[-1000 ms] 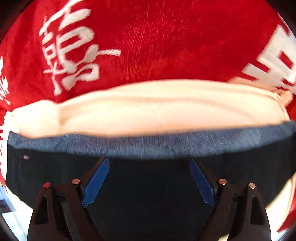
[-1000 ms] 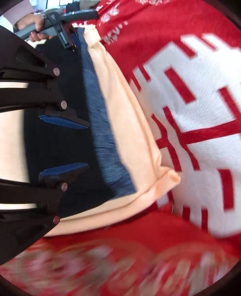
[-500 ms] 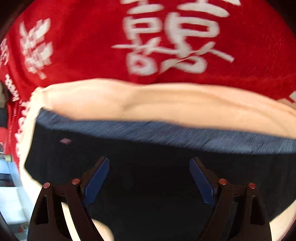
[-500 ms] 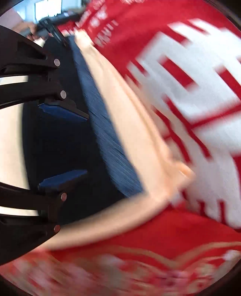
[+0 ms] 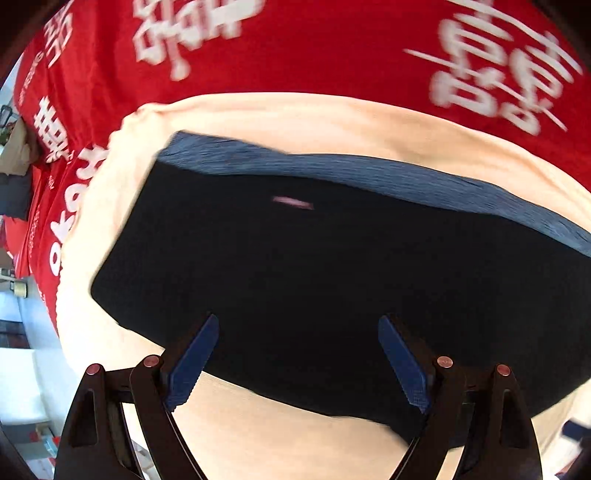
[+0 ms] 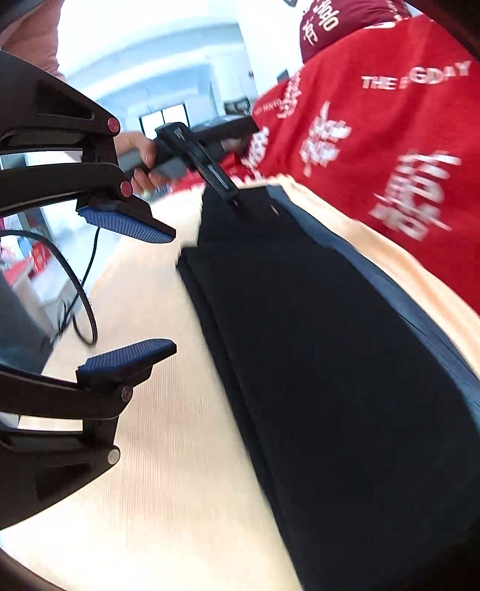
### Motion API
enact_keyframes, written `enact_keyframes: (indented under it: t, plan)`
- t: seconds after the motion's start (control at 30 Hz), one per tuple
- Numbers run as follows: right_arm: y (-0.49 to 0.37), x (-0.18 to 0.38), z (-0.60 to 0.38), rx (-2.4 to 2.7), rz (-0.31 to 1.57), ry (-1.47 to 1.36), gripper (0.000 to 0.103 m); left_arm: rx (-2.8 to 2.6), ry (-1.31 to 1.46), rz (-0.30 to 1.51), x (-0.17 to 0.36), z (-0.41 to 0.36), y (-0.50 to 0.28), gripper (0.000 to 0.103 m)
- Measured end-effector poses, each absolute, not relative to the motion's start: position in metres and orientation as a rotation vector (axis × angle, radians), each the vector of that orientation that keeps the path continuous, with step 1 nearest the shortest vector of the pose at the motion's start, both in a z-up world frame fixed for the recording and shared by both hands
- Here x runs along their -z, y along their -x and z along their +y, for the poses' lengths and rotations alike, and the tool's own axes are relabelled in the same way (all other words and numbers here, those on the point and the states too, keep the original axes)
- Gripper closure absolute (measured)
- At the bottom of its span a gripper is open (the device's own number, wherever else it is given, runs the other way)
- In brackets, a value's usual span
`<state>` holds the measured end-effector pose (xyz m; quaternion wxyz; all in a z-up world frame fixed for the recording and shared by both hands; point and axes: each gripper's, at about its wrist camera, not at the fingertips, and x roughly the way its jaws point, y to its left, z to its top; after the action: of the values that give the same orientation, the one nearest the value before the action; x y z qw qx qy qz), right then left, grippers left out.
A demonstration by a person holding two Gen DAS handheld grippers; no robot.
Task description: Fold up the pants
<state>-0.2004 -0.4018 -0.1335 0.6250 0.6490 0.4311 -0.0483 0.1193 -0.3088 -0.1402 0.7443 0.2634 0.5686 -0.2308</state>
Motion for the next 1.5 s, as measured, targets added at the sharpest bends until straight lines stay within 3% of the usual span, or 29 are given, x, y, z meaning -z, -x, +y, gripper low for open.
enact_keyframes:
  t: [0.2, 0.23, 0.33, 0.37, 0.4, 0.43, 0.57, 0.7, 0.8, 0.93, 1.07, 1.17, 1.33, 1.5]
  plan:
    - [0.146, 0.157, -0.346, 0.111, 0.948, -1.544, 0.045, 0.516, -0.594, 1.2, 0.154, -0.261, -0.157, 0.013]
    - [0.141, 0.161, -0.342, 0.119, 0.946, -1.557, 0.045, 0.544, -0.572, 1.212, 0.16, -0.255, -0.164, 0.001]
    - [0.137, 0.175, -0.339, 0.133, 0.909, -1.648, 0.046, 0.615, -0.513, 1.231, 0.17, -0.241, -0.179, 0.0]
    - [0.136, 0.178, -0.338, 0.145, 0.893, -1.679, 0.052, 0.629, -0.494, 1.242, 0.171, -0.239, -0.181, 0.0]
    - [0.134, 0.178, -0.339, 0.164, 0.887, -1.681, 0.083, 0.642, -0.48, 1.251, 0.172, -0.236, -0.185, 0.0]
    - [0.131, 0.172, -0.343, 0.188, 0.901, -1.652, 0.095, 0.65, -0.482, 1.251, 0.172, -0.234, -0.186, 0.0]
    - [0.132, 0.128, -0.344, 0.187, 0.896, -1.467, 0.095, 0.664, -0.525, 1.235, 0.172, -0.222, -0.186, 0.0]
    - [0.145, 0.16, -0.325, 0.268, 1.002, -1.468, 0.095, 0.677, -0.487, 1.252, 0.181, -0.209, -0.188, 0.0]
    - [0.157, 0.169, -0.319, 0.291, 0.954, -1.564, 0.095, 0.666, -0.517, 1.224, 0.179, -0.21, -0.181, 0.0]
    - [0.168, 0.146, -0.322, 0.293, 1.087, -1.487, 0.083, 0.63, -0.581, 1.207, 0.167, -0.216, -0.167, 0.0]
    - [0.184, 0.1, -0.354, 0.37, 1.101, -1.217, 0.082, 0.728, -0.557, 1.173, 0.139, -0.238, -0.126, 0.0]
    - [0.18, 0.085, -0.392, 0.475, 1.121, -1.029, 0.068, 0.842, -0.517, 1.193, 0.135, -0.275, -0.082, 0.0]
    - [0.193, 0.104, -0.422, 0.609, 1.246, -0.86, 0.069, 0.943, -0.52, 1.254, 0.162, -0.329, -0.016, 0.0]
    - [0.213, 0.102, -0.408, 0.596, 1.218, -0.841, 0.069, 0.937, -0.603, 1.26, 0.182, -0.327, 0.009, 0.0]
